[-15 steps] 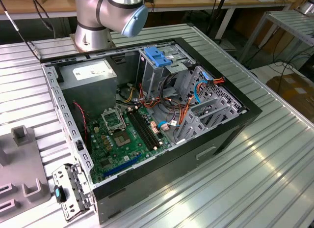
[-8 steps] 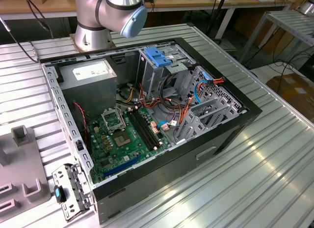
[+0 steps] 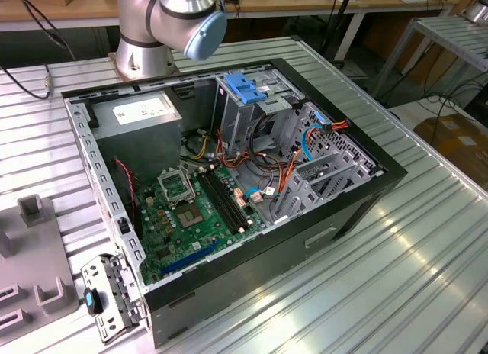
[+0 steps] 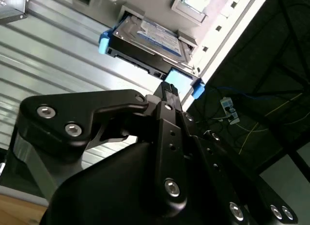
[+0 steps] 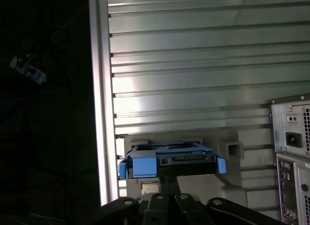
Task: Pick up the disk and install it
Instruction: 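Reach for the disk, then pick up the disk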
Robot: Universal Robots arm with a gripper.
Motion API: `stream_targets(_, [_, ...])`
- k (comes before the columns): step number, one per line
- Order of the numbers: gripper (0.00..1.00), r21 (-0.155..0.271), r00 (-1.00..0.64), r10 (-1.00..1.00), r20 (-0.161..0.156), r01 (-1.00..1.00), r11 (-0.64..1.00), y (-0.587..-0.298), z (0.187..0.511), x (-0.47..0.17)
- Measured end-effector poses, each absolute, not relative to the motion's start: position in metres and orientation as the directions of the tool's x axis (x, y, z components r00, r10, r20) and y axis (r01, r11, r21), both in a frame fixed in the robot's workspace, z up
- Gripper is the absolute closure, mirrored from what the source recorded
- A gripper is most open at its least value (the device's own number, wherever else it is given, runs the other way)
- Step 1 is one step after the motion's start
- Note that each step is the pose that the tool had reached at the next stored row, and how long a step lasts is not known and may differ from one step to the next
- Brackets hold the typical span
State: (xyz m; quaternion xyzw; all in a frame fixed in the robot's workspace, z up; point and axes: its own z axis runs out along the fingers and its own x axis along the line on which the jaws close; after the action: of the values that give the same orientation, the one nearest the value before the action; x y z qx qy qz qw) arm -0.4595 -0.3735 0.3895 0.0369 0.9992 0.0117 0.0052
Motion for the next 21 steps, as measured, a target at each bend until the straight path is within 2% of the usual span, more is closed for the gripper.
stream_targets(21, [0.89,0.024,-0.998,0.061,-0.008,0.060,0.998,-0.3729,0.3894,-0.4729])
